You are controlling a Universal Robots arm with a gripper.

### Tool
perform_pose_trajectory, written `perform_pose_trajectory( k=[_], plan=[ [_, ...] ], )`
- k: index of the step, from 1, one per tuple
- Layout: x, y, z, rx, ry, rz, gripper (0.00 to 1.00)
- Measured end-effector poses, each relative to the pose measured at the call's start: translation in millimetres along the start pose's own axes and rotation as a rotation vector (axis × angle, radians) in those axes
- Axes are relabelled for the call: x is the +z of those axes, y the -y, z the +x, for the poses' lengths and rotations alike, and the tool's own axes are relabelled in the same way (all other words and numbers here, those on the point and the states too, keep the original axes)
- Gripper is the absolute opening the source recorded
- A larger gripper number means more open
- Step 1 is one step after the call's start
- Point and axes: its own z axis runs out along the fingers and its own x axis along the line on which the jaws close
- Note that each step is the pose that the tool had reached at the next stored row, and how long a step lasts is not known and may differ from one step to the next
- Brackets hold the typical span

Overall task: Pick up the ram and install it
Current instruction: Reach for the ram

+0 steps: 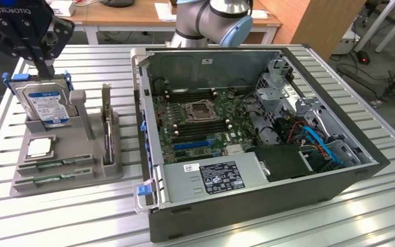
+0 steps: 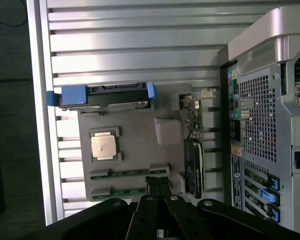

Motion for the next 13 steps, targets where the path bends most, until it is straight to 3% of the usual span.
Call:
perform_pose_trajectory(
  k=[13],
  plan=[
    [-0.3, 19.2, -1.3, 0.0, -0.0001, -0.0001, 0.09]
  ],
)
